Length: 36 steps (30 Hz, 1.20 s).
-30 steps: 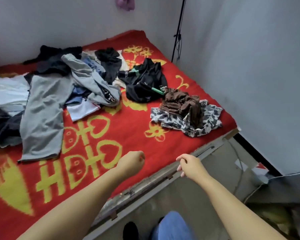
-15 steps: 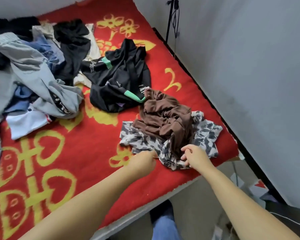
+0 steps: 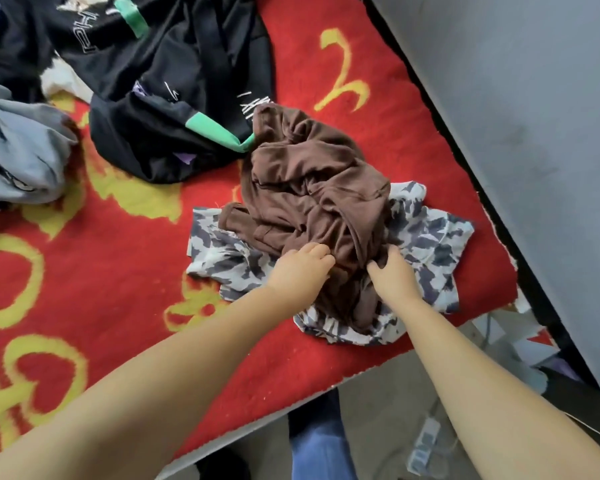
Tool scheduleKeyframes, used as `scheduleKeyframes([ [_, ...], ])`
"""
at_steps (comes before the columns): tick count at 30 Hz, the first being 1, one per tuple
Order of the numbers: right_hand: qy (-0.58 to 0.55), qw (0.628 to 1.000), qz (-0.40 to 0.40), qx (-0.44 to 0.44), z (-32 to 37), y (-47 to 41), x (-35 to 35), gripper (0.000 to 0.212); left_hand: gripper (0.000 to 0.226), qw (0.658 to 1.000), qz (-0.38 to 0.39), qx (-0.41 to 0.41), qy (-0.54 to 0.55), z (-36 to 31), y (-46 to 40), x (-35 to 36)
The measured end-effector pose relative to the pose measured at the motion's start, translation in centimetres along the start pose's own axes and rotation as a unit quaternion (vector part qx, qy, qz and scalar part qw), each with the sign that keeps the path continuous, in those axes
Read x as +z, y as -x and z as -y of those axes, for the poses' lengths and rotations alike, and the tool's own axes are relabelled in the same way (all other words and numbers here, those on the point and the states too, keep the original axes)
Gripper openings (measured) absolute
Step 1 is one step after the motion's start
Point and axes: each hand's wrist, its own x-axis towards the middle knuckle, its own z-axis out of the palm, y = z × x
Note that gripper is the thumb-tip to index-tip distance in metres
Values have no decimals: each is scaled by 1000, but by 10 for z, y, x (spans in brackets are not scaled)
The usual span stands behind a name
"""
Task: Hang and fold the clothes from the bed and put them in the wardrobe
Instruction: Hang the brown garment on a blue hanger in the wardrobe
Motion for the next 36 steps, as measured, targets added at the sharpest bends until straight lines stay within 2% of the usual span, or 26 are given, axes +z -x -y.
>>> scheduleKeyframes([
  [1,-27,1000,-11,2,4,4,-4,25,26,999,3,-7,33,6,6,-2],
  [3,-75,996,-53,-23,15,17,-21,23,23,988,-64,-36,138,13,22,-13],
  [6,-154,977,-126,-81,36,45,-56,29,20,924,-184,-115,314,21,55,-45],
  [8,-237,956,-137,-106,54,64,-79,28,22,877,-241,-156,387,22,82,-73],
  [12,-451,881,-46,-136,113,124,-109,21,20,785,-326,-173,497,18,152,-124],
  [16,-496,840,36,-217,170,212,-108,19,25,700,-399,-159,571,22,233,-166],
  [17,-499,829,54,-246,181,240,-102,20,26,687,-410,-154,580,24,261,-174],
  [19,-505,803,100,-301,201,299,-88,21,27,687,-407,-152,582,30,322,-180],
  [21,-505,778,160,-338,217,357,-68,21,27,711,-365,-156,581,31,385,-177],
  [24,-427,783,240,-383,228,437,-39,17,30,735,-308,-158,583,16,471,-167],
  [26,-291,780,320,-452,229,481,-18,18,23,721,-366,-151,568,1,514,-166],
  [28,-143,750,393,-512,230,521,3,20,20,696,-457,-143,535,-13,551,-172],
  [29,-87,735,413,-531,231,539,13,18,23,699,-469,-135,523,-19,568,-177],
  [32,-19,710,452,-539,236,577,43,17,34,736,-412,-109,525,-34,614,-172],
  [34,8,692,485,-534,240,593,60,17,36,719,-392,-123,560,-43,640,-157],
  [36,50,658,520,-542,241,609,74,13,25,699,-406,-151,570,-52,663,-141],
])
